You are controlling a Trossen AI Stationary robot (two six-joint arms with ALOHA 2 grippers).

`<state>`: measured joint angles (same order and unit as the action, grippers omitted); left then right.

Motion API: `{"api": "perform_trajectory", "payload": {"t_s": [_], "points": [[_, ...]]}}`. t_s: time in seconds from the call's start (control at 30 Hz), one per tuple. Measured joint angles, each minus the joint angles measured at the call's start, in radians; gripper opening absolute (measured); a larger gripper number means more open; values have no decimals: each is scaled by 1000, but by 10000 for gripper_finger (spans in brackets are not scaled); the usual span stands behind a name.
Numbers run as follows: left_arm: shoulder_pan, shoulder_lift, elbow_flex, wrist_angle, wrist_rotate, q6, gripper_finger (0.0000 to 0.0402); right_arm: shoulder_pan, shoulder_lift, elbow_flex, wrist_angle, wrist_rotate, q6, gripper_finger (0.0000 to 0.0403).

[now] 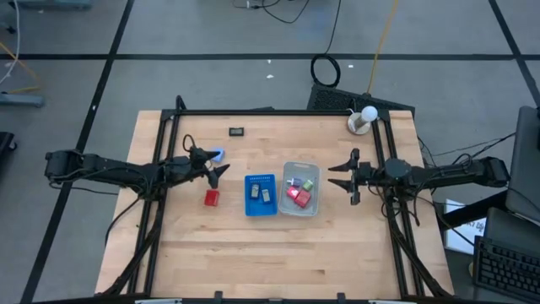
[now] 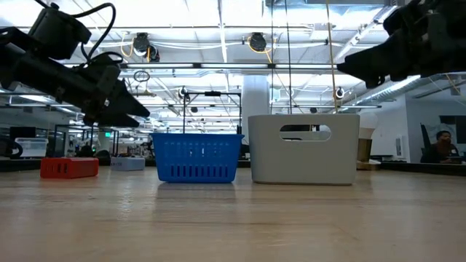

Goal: Pick & Place Office items
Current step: Put the light blue charger adapter into the gray bin

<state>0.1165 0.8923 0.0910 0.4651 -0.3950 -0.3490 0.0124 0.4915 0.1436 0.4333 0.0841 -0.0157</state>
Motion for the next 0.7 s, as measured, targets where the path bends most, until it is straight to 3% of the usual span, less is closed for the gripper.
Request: {"api": "perform_trajectory", "payload": {"t_s": [0.47, 0.7], "points": [[0, 0, 0, -27, 0, 26, 335, 0, -114, -4, -105, -6, -5, 155], [0, 0, 0, -27, 0, 20, 335, 0, -164, -84, -42, 1, 27, 155]]}}
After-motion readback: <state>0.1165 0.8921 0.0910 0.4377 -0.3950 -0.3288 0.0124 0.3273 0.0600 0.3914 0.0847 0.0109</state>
